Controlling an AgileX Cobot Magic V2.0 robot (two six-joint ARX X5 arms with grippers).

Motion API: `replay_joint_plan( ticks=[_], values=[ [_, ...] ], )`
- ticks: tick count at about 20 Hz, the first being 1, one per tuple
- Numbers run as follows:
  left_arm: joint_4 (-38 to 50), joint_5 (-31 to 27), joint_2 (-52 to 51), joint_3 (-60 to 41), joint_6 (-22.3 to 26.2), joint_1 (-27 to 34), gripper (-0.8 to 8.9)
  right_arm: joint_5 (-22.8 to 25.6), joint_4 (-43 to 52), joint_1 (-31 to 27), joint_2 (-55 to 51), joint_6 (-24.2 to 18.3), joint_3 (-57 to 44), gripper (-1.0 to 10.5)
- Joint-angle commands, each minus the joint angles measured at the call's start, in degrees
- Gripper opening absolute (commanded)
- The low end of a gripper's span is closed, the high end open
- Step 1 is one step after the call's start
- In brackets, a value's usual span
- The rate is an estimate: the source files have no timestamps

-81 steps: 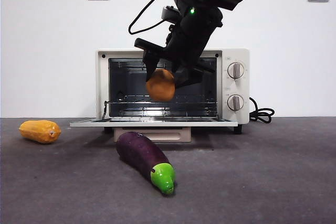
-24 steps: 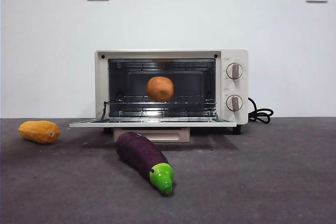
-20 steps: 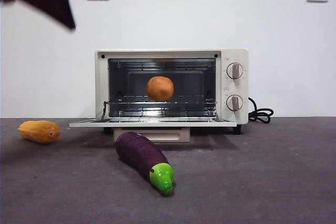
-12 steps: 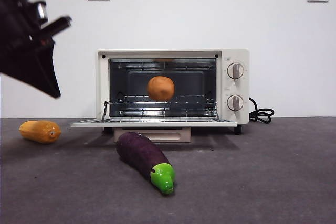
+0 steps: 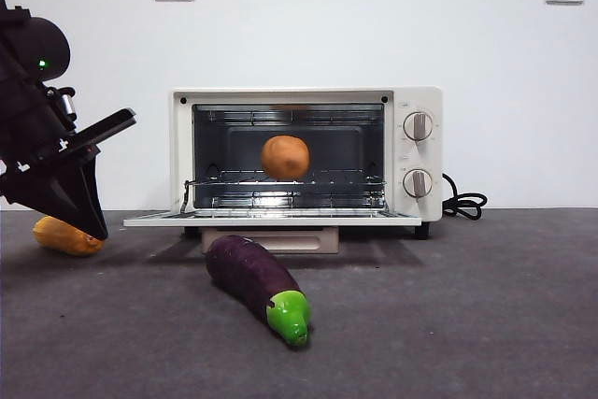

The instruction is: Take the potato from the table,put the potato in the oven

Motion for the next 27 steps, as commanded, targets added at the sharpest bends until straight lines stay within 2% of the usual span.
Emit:
replay_joint_plan(
  ticks=[1,7,11,14,23,27],
  values=[
    [0.87,3.8,3.19,-0.57,-2.93,0.35,-0.06,0.02,-1.18,0.09,0.0,0.68,-0.2,-0.1],
    [4.9,5.75,5.53,-0.57,-7.93,0.42,-0.06,0.04,-1.18,0.09,0.0,0.68,-0.2,-0.1],
    [7.1,10.19,5.55,-0.57,-10.08,0.79,-0.06,0.39,-1.18,0.09,0.0,0.66,-0.2,-0.1],
    [6.99,10.45,5.53,-0.57,-10.12,0.79,-0.06,0.46,-1.18,0.09,0.0,0.66,-0.2,-0.1],
    [8.5,20.17,5.25,-0.57,-10.08,2.99,-0.06,0.46,-1.18,0.09,0.0,0.7,-0.2,-0.1],
    [10.71,21.57,3.76,-0.55,-10.64,3.02,-0.06,1.86,-1.16,0.09,0.0,1.42,-0.2,-0.1]
  ],
)
